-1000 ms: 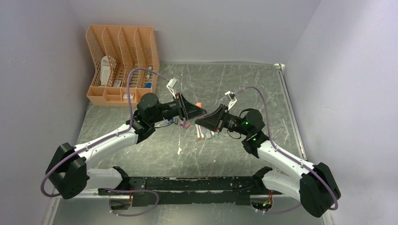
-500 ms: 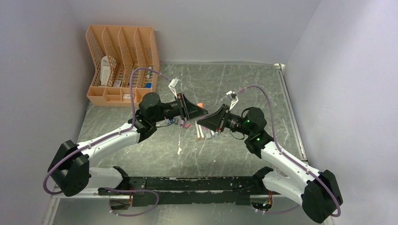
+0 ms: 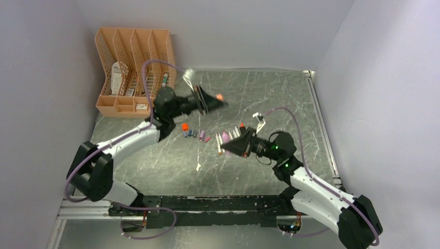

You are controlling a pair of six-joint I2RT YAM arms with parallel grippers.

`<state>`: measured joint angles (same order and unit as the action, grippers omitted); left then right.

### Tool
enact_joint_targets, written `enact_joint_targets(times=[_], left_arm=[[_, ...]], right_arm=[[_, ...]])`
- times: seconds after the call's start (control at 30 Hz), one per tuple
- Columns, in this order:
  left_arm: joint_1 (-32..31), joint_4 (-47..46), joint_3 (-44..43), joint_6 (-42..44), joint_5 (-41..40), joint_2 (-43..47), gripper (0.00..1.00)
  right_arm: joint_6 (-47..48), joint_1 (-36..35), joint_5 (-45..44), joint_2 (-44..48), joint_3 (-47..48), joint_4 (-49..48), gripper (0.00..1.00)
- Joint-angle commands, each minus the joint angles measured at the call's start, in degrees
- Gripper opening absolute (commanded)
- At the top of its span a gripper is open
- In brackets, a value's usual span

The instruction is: Open the pen caps

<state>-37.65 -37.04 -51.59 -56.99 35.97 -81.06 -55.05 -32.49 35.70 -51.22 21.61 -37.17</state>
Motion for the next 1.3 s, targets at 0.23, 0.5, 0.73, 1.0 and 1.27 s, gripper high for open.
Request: enact_joint_targets(times=[0.23,0.5,0.73,1.0,1.27], left_arm=[[15.33,4.84,-29.19,3.13,-2.81,-10.97,0.07],[14.54,25.63,-13.09,11.48,-1.82,0.65,0.08],[14.45,36.68,-0.84,15.73,-4.79,12.27,0.08],[14.45,40.43,4.01,17.25,-5.20,15.89,0.08],[14.53,40.04,5.95,17.50,-4.75,15.12,0.08]], right_arm=[[0.23,-10.56,-9.68,18.53,-8.88,19.04,0.00],[21.19,-9.61,-34.33,-0.91,14.01,51.69,0.00],[29.45,-2.31,-47.24,-18.79,25.98,58.03,0.00],[35.12,5.85,-53.98,-32.62,33.00,57.81,0.00],[38.15,6.82,-55.54,-43.09,37.51,56.33,0.04]])
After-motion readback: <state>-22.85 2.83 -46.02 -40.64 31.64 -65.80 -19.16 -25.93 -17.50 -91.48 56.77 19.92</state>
